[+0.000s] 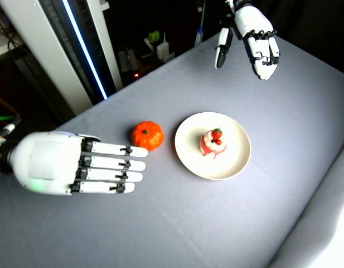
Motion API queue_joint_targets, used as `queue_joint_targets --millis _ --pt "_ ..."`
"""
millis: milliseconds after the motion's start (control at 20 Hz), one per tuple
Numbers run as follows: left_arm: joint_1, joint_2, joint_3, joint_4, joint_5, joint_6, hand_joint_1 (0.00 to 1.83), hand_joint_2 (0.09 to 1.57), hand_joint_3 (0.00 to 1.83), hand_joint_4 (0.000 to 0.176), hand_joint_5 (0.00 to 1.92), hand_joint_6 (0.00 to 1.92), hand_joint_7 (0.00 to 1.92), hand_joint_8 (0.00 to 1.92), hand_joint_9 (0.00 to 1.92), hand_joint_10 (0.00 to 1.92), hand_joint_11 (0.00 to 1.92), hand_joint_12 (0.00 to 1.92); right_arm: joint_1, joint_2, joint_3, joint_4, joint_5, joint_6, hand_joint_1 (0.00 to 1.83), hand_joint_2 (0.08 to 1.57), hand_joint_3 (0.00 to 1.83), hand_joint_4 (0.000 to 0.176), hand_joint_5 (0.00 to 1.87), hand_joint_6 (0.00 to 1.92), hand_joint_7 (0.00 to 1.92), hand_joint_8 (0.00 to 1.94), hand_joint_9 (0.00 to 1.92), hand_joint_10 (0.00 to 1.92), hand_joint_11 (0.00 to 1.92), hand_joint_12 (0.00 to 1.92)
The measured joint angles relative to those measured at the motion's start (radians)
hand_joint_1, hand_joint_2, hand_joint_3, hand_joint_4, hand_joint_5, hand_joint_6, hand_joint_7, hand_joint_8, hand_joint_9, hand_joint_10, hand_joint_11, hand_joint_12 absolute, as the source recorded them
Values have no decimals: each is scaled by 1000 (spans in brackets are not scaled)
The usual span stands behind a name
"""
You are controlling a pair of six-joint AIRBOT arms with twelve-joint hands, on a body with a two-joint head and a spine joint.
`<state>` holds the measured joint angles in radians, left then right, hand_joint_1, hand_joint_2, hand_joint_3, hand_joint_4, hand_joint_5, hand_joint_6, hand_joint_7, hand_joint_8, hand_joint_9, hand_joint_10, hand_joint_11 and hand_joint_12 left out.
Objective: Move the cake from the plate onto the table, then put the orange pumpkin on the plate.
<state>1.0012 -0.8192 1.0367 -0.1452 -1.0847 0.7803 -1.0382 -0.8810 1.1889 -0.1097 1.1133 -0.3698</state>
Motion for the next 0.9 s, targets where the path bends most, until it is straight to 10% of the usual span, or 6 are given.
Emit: queue_joint_targets --millis 200,300,400,500,650,900 --pt "-29 -14 24 14 26 0 431 1026 2 23 405 1 305 3 307 10 0 824 0 0 6 -6 -1 2 850 1261 3 0 480 0 409 0 416 6 101 913" --pt "-95 -49 64 32 61 0 432 1027 1 119 291 0 281 1 281 1 0 759 0 0 8 -5 -3 1 867 1256 0 0 490 5 408 3 409 5 97 905" --pt "-199 -114 132 98 130 -26 476 986 0 168 295 3 253 0 256 0 0 633 0 0 7 -12 -3 2 836 1266 3 0 490 3 362 0 361 0 64 889" --pt "-286 -163 183 160 201 -60 594 966 0 101 376 14 271 5 261 7 0 568 0 -2 7 -16 -1 2 838 1273 5 0 496 4 351 5 353 5 61 895" --pt "-394 -189 249 261 334 -126 600 952 0 51 425 5 307 4 235 0 0 533 0 -8 7 -13 3 2 843 1300 2 0 501 0 402 3 340 1 2 893" --pt "-436 -205 256 354 463 -129 749 949 1 91 404 0 296 0 260 1 0 517 0 2 7 2 19 -20 729 1321 0 0 499 5 399 1 298 7 0 697"
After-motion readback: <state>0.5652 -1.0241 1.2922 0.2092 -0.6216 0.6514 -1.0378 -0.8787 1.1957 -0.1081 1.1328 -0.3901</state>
